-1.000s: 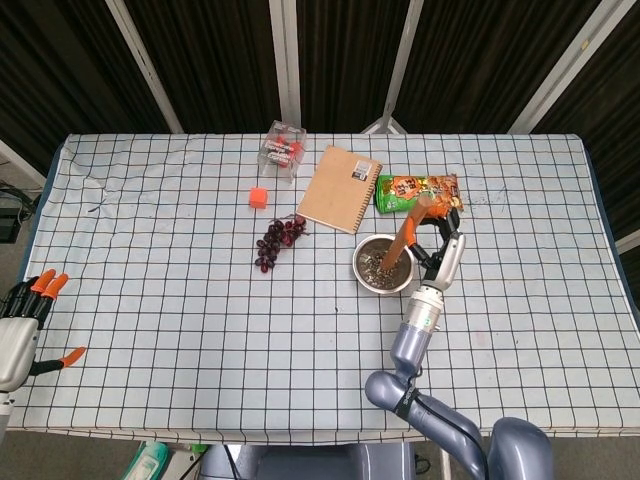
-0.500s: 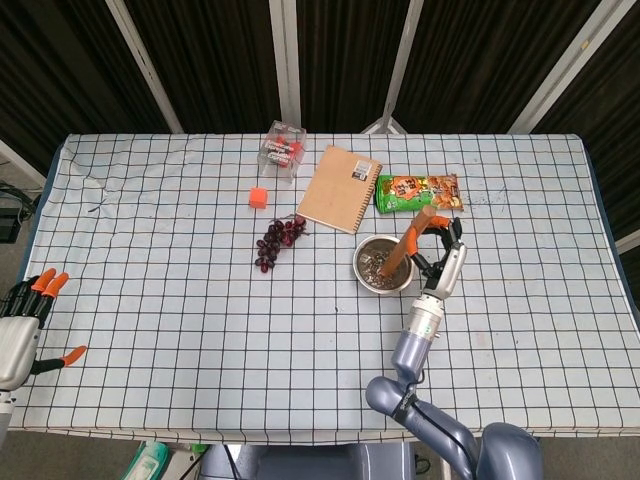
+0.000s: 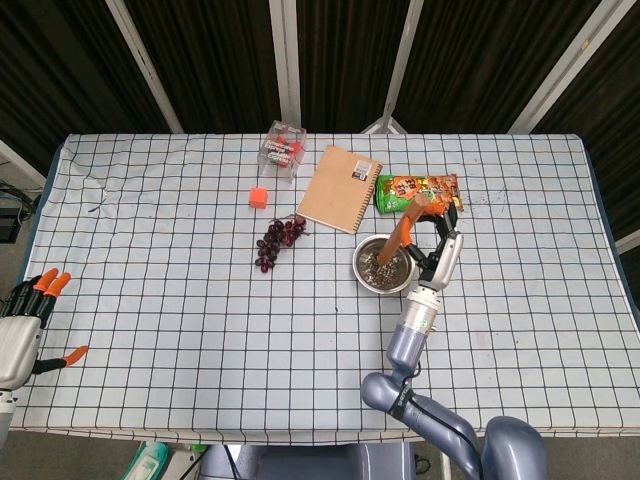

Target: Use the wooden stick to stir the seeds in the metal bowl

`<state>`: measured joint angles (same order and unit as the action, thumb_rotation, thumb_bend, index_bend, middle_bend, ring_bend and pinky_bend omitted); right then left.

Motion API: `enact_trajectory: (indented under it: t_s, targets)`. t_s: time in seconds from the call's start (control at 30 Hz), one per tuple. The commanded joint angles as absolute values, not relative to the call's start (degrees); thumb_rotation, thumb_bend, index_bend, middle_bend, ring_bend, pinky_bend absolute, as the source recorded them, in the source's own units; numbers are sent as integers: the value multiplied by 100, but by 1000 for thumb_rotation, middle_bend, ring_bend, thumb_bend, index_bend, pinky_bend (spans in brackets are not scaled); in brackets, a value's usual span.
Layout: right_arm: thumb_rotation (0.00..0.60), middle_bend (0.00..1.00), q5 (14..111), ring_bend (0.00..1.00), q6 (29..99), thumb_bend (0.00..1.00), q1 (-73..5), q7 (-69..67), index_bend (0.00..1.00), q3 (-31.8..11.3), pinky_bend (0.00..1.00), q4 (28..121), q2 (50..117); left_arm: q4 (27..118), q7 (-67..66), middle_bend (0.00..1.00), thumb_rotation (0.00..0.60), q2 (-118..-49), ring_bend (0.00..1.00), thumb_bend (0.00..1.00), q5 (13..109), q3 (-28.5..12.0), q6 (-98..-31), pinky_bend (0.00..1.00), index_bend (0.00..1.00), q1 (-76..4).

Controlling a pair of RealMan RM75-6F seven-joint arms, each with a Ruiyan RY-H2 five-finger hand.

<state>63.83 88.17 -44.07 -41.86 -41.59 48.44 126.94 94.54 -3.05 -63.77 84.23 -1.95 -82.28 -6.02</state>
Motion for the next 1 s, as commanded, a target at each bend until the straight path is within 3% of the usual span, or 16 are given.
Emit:
enact_trajectory:
  t_s: [0.03,0.63,1.0]
  targets:
    - [600,639,6326,516,8748,460,-4355,-4178,768,-4125,0,4812,12719,9452,-304,0,600,-6378,0,65,8417,-196,-8225,0,0,-603]
    - [600,642,6301,515,8585,460,-4368,-4438,773,-4038,0,4225,12977,9470,-347,0,600,-6384,0,65,8412,-175,-8165,0,0,-633]
    - [600,642,6821,516,9245,460,-4329,-3844,774,-4059,0,5665,12302,9462,-336,0,600,-6367,0,65,8374,-177,-8149,0,0,-632]
